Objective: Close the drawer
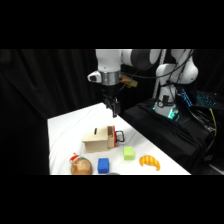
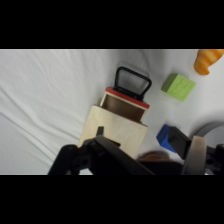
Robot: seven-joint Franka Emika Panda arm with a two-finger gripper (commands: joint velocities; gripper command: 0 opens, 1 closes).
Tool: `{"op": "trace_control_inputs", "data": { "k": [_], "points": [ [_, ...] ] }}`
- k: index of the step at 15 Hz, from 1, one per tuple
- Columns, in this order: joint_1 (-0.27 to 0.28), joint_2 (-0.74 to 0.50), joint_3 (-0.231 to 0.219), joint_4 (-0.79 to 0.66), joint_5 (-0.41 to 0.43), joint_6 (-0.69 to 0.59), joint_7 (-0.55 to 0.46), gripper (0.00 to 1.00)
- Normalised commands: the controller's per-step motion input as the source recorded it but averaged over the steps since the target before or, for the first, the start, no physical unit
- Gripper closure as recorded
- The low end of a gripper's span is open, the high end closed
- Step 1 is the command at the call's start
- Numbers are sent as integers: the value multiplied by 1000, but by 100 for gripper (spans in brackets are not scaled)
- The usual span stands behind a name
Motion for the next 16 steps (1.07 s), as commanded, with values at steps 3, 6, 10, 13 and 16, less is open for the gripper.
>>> {"op": "trace_control_inputs", "data": {
  "k": [3,6,10,13,16],
  "points": [
    [21,-164,69,-436,-10,439,254,0],
    [22,-114,58,-387,-5,405,222,0],
    [31,-101,55,-297,-9,304,200,0],
    [20,-14,39,-195,-18,323,207,0],
    [8,76,12,-121,-34,320,187,0]
  ]
}}
